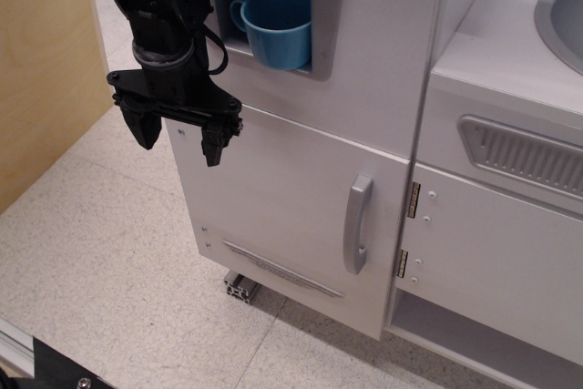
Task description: Open low fridge
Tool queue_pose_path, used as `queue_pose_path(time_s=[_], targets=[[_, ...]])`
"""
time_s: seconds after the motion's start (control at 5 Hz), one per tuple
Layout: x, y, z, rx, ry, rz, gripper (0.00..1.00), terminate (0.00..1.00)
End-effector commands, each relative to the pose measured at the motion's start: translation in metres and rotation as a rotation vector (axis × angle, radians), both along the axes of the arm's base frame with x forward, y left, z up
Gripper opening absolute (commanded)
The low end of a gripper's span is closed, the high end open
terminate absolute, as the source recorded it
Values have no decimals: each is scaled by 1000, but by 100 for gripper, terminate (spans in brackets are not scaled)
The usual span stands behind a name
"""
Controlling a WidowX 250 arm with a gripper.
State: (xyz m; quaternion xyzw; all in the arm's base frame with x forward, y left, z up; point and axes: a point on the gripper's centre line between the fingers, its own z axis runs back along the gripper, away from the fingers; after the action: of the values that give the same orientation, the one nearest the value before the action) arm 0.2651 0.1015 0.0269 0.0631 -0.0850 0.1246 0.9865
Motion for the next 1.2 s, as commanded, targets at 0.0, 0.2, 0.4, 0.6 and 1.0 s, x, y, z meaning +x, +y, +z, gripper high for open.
queue_pose_path(time_s=[0.0, 0.2, 0.4, 0.6, 1.0], targets=[[0, 0, 0, 0, 0, 0, 100, 0], [-4, -32, -12, 7, -25, -83, 100, 0], [-3, -69, -19, -22, -37, -132, 100, 0], [3, -101, -21, -54, -69, -178, 100, 0], [30, -139, -32, -82, -115, -180, 100, 0]])
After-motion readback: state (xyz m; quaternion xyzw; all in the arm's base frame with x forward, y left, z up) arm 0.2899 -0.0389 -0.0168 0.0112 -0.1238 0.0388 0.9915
